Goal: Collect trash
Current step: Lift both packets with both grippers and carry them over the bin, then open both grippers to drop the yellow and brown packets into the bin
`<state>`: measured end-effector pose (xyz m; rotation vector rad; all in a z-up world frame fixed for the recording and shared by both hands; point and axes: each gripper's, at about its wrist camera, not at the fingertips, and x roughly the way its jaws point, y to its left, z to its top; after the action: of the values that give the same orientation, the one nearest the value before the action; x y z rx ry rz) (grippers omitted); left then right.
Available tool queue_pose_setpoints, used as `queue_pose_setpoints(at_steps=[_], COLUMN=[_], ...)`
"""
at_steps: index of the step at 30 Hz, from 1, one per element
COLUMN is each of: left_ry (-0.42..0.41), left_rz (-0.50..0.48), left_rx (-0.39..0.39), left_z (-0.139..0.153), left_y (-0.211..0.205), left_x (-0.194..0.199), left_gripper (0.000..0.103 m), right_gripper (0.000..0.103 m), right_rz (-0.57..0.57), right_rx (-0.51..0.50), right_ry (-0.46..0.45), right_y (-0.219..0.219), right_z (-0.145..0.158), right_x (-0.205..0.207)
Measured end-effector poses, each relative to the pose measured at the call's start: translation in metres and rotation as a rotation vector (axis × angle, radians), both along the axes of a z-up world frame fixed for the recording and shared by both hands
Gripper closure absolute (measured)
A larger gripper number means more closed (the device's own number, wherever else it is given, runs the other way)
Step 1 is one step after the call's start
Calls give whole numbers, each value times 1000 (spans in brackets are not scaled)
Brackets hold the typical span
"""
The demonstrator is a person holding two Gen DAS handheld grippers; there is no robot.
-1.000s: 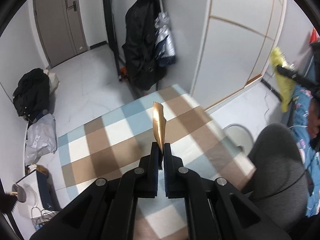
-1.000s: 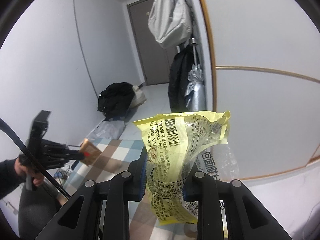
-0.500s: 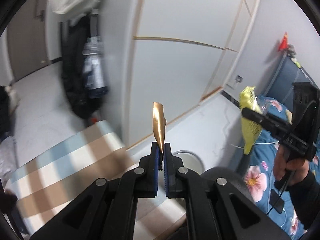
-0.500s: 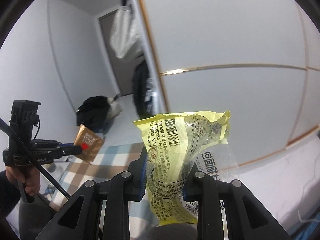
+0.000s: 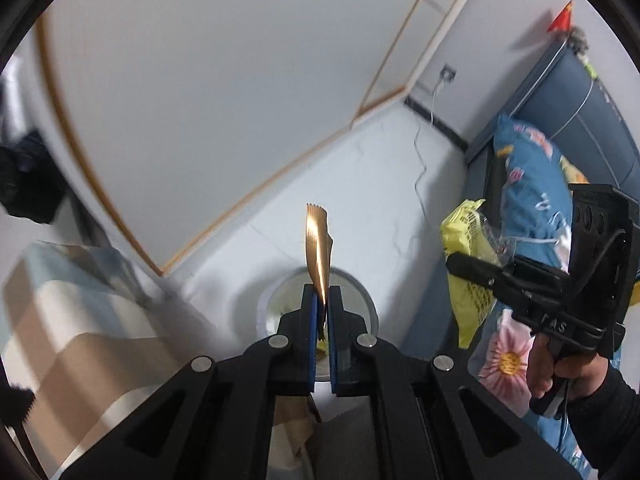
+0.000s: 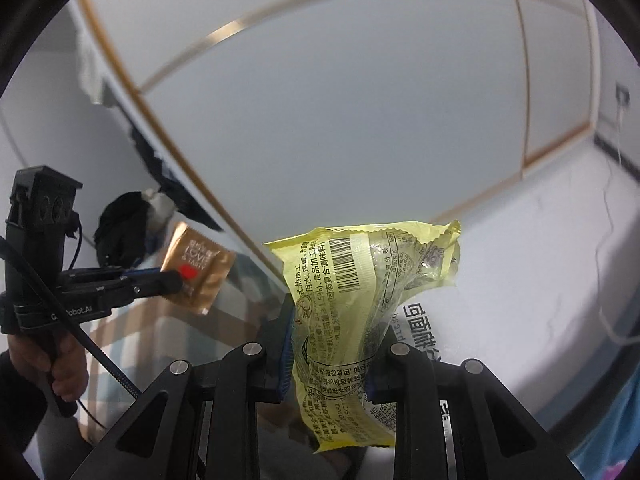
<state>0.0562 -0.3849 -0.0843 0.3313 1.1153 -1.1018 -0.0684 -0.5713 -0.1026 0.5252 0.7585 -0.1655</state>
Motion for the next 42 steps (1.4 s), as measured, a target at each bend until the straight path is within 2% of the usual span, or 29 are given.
queue_pose_setpoints(at_steps=[4,7,9,15,19,22,24,26,29,33,34,36,38,42], left_ry=[113,162,169,237,308,346,331,303,328,359,365,360,345,262], left_rz=[-26,-49,-58,-69,-49,-36,-22,-4,13,11,10,10,16,16], left_rx=[67,135,193,281,335,358,366,383,397,412,415,426,415,404], left_z=[-44,-73,-87,-124,-145,-151,-151,-150,-153,-156,-157,-155,-149,-134], left_y=[-25,-42,-50,-61,-61,-63,-64,-64,-63,-66,-67,-68,-66,-59], left_x=[5,2,-3,-4,1,-2,-2,-1,6,4,3,2,6,4], left_gripper=[102,102,102,101,101,100,99,96,94,92,90,67,54,52], right_gripper=[78,78,78,77,75,73,72,66,56,54,54,53,52,45], right_rz=[-18,-21,-28,-66,-68,-62,-62,-57,-58,-71,-72,-75,-82,-112], right_rx=[127,193,232,361,389,398,400,401,404,401,399,396,393,394], right_ry=[61,112,138,210,272,310,332,337,345,350,350,351,353,348], right_y=[-19,-26,-30,-38,-31,-32,-28,-27,-24,-27,-28,-29,-30,-34], right_z=[-49,-82,-106,-164,-190,-202,-210,-208,-213,-213,-213,-211,-209,-198], right_x=[8,18,23,43,59,65,73,75,75,68,66,62,58,46])
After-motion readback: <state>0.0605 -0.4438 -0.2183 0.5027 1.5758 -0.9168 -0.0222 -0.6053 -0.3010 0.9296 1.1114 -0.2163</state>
